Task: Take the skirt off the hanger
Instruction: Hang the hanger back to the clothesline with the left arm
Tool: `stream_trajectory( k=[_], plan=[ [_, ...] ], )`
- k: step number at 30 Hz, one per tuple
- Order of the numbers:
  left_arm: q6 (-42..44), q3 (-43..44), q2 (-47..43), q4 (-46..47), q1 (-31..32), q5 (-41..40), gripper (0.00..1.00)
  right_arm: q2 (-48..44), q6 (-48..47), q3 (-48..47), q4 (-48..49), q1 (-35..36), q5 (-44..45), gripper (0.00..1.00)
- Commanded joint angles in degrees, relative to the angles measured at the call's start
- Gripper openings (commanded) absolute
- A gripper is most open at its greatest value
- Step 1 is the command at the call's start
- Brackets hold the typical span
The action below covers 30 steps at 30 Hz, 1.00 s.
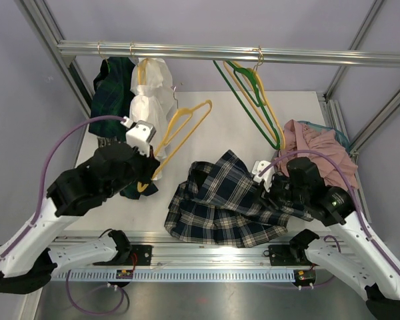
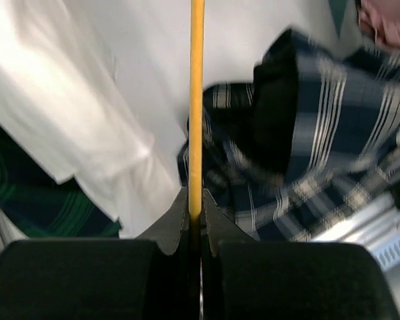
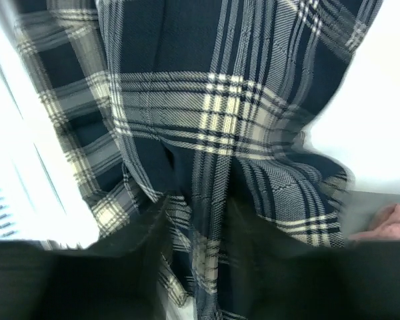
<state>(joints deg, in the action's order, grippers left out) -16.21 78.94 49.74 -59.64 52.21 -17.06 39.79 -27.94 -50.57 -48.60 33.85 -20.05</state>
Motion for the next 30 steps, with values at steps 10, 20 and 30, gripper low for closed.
stream_trajectory(
  k=[10,20,30],
  plan=[
    [0.2,5.9,15.2,28.2,0.5,-14.7,0.00,-4.3,-2.6,1.8,3.5,-0.2,-5.6,0.96],
    [1.0,13.6,24.7,29.6,0.5,-24.8,0.00,-5.5,-0.6,2.6,5.9,-0.2,-4.7,0.97],
    [2.0,16.4,32.2,31.1,0.2,-23.4,0.00,-6.3,-0.3,2.3,5.4,-0.2,-5.4,0.97]
  ],
)
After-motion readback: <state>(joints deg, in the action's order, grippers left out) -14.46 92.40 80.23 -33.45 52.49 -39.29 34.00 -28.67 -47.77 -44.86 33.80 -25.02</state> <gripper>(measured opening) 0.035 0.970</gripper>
